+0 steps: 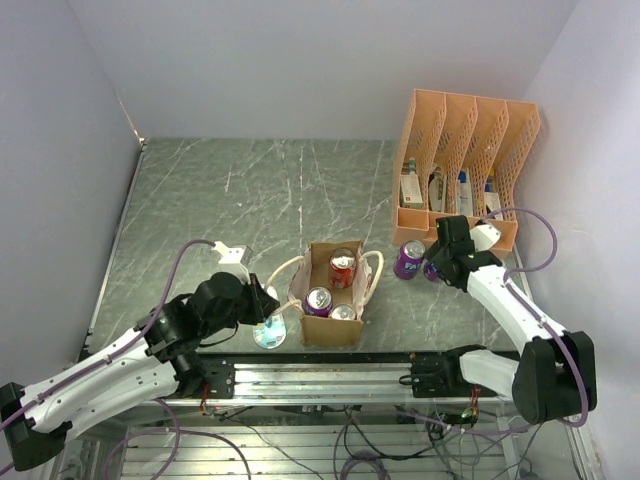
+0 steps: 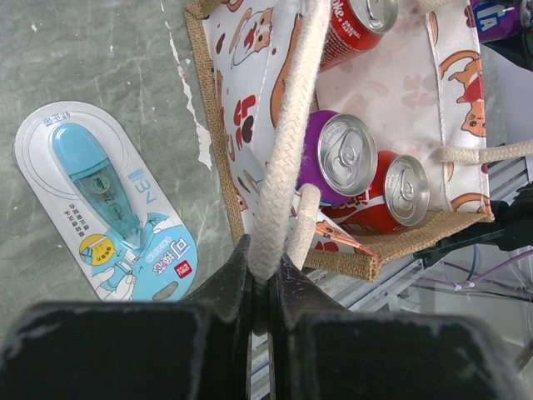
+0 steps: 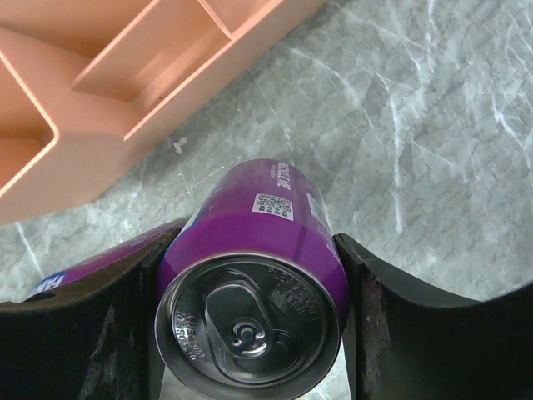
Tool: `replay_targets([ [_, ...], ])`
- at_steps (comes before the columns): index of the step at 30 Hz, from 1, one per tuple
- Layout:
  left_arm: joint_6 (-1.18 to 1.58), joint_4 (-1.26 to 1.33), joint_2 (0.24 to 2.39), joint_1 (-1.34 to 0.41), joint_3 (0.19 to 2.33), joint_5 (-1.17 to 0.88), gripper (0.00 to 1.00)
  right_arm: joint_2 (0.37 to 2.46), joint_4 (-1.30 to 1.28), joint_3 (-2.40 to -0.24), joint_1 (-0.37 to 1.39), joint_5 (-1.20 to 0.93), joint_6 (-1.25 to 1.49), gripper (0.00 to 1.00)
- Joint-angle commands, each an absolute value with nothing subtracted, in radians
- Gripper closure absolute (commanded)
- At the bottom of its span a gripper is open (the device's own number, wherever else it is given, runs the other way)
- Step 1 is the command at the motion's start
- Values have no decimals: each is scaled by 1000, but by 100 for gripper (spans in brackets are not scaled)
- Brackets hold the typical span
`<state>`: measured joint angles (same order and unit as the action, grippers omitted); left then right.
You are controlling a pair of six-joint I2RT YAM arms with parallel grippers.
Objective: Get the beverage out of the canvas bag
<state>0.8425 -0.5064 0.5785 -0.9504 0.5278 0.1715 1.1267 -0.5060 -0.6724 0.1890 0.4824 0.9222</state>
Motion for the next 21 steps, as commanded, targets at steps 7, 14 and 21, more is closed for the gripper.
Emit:
replay_targets([
  [7, 821, -493, 616, -948, 566, 138, 93, 1173, -417, -657, 181, 484, 874, 95],
  [14, 831, -487, 603, -948, 552, 135, 93, 1194, -415, -660, 182, 482, 855, 82],
  [21, 831, -500, 598, -947, 550, 144, 93, 1178, -406, -662, 182, 468, 823, 45],
])
